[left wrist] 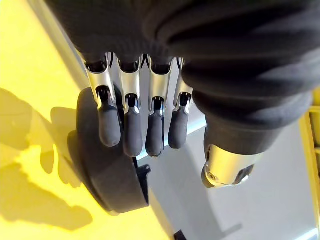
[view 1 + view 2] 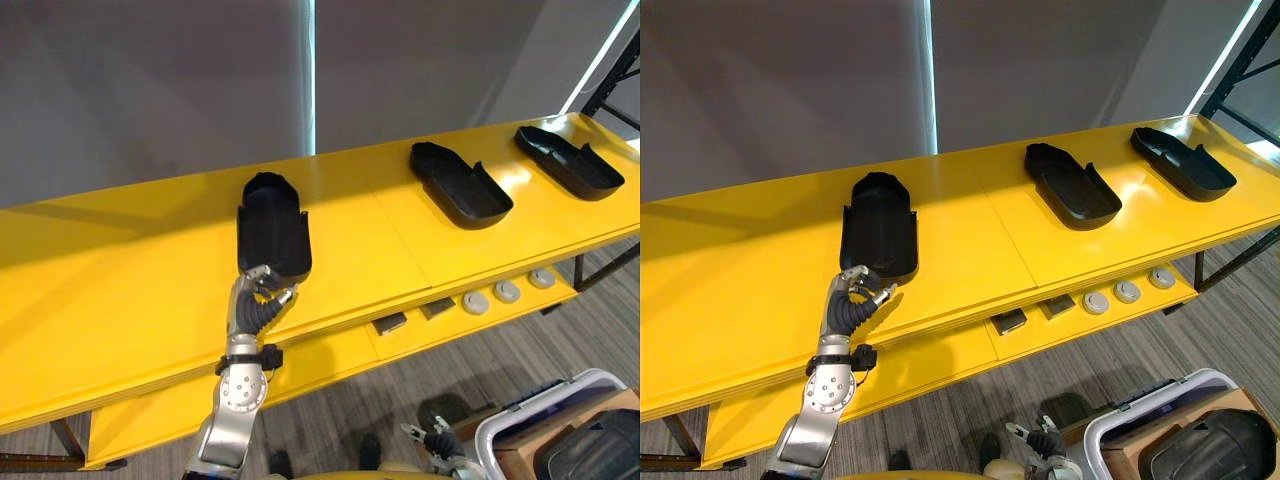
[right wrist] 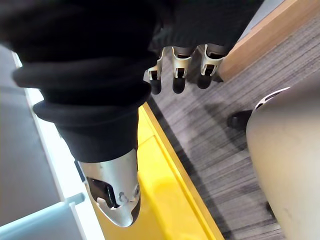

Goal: Walk over and take plastic housings, then place them on the shelf

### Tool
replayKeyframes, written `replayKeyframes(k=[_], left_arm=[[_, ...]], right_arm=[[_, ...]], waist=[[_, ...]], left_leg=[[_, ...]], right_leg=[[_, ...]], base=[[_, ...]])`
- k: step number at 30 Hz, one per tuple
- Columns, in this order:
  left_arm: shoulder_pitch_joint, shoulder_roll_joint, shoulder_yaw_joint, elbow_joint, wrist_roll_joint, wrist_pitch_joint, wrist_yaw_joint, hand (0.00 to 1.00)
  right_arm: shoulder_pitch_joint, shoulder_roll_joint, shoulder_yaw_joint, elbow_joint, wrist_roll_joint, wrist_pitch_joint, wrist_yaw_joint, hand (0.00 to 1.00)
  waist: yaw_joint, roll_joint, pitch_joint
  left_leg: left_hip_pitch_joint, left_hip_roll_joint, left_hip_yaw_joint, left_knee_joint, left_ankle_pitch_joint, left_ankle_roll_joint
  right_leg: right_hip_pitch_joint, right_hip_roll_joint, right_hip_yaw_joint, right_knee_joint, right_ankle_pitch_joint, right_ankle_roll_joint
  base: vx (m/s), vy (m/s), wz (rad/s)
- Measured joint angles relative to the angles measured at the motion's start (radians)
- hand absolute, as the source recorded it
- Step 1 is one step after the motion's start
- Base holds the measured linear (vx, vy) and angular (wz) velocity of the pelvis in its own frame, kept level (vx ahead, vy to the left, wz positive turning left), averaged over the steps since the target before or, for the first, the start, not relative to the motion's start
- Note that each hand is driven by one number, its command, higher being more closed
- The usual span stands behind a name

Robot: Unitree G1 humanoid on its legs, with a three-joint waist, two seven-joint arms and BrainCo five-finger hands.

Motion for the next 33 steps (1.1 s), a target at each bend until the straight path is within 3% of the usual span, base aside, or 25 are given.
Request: replayKeyframes(k=[9,13,19,29,33], left_arm=[[-0.156,0.0,-0.045,0.199,0.074,0.023,0.001,1.0],[-0.211,0.012,-0.042,0.269,0.078,0.042,0.002,1.0],[-0.289,0.019,-0.037,0.333,0.079,0.07,0.004,1.0],[-0.287,0.016,-0.06,0.324,0.078,0.072,0.001,1.0],[-0.268,0.017,-0.104,0.158,0.057,0.048,-0.002,1.0]], right_arm=[[-0.001,-0.003,0.001,-0.001,0.0,0.0,-0.001,0.0],[-0.006,-0.002,0.001,-0.009,-0.001,0.001,-0.002,0.0],[-0.008,-0.002,0.0,-0.009,-0.002,0.003,-0.002,0.0],[-0.009,-0.002,-0.001,-0.009,-0.002,0.004,-0.006,0.0],[-0.01,-0.003,-0.002,-0.008,-0.001,0.004,-0.011,0.0]], waist=[[-0.007,0.006,-0.007],[-0.029,0.008,-0.007],[-0.034,0.008,-0.007],[-0.037,0.009,-0.007],[-0.034,0.014,-0.007]], left_leg=[[-0.007,-0.002,0.009,0.0,-0.008,0.006],[-0.007,-0.002,0.021,0.006,-0.009,0.01],[-0.002,-0.002,0.029,0.007,-0.01,0.009],[-0.001,-0.003,0.036,0.001,-0.011,0.007],[-0.005,-0.014,0.014,0.001,-0.012,0.006]], right_leg=[[-0.017,-0.001,0.011,0.0,-0.007,0.007],[-0.017,0.001,0.019,0.002,-0.002,0.002],[-0.019,0.009,0.024,0.001,0.001,-0.001],[-0.029,-0.001,0.035,-0.002,0.003,0.0],[-0.016,-0.01,0.012,-0.001,-0.001,0.008]], base=[[0.0,-0.001,-0.03],[0.05,-0.007,-0.09],[0.01,-0.017,-0.06],[-0.06,-0.004,-0.03],[0.0,0.008,0.15]])
